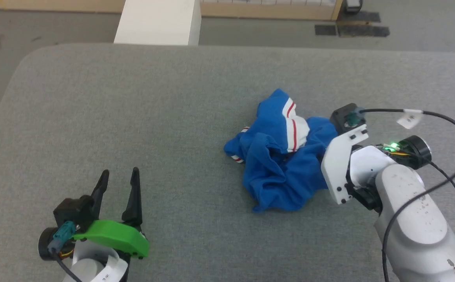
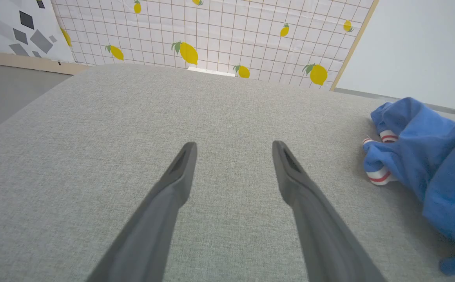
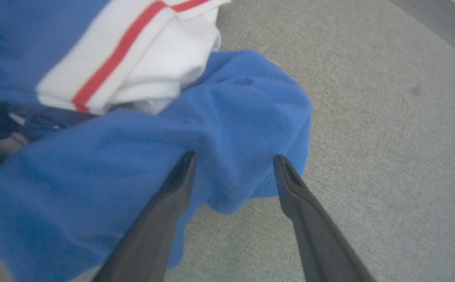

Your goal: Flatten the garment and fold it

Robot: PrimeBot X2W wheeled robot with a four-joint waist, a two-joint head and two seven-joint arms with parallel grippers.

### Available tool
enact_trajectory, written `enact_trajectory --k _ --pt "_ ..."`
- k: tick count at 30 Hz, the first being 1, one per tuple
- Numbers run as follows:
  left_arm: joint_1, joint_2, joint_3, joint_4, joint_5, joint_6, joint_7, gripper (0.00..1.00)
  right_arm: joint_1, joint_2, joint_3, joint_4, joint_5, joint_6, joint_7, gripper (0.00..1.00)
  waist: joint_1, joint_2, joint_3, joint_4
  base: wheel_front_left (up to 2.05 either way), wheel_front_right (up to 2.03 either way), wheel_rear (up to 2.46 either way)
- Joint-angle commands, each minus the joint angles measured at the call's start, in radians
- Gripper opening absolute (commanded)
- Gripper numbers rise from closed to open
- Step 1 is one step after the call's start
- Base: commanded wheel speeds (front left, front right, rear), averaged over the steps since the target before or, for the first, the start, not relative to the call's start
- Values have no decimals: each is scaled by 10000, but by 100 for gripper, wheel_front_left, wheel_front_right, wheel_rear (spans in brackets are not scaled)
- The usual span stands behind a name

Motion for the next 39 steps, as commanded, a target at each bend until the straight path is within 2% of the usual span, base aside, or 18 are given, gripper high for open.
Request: enact_trajectory --k 1,6,10,11,12,13,19,26,33,39 --pt "-209 -52 -46 -44 132 64 -52 100 -193 -105 241 140 43 35 257 100 0 0 340 221 0 0 0" --pt "-349 -112 -136 -16 202 53 -90 100 -350 -365 968 488 400 35 812 100 0 0 502 302 0 0 0" --pt "-385 -152 -183 41 218 43 -118 100 -337 -448 1227 663 744 35 747 100 0 0 522 316 0 0 0" --pt "-383 -160 -192 56 216 38 -125 100 -331 -460 1267 712 817 35 700 84 0 0 514 309 0 0 0" --pt "-380 -162 -200 68 213 34 -128 100 -326 -463 1300 748 869 35 675 36 0 0 509 300 0 0 0" --pt "-379 -162 -206 80 212 32 -133 100 -332 -479 1366 784 923 35 650 0 0 0 508 285 0 0 0" --pt "-388 -112 -251 152 258 30 -153 100 -418 -605 1404 688 1429 35 257 0 0 0 374 152 0 0 0" --pt "-245 -3 -268 202 241 54 -122 100 -30 -638 452 -193 1860 35 -530 0 0 0 -79 -133 0 0 0" --pt "-118 -2 -327 153 119 31 -49 100 1521 -709 -1402 -1756 1751 35 -628 0 0 0 -455 -357 0 0 0" --pt "-40 -30 -417 178 18 -11 20 100 3606 -212 -3034 -2567 1347 35 97 0 0 0 -730 -369 0 0 0"
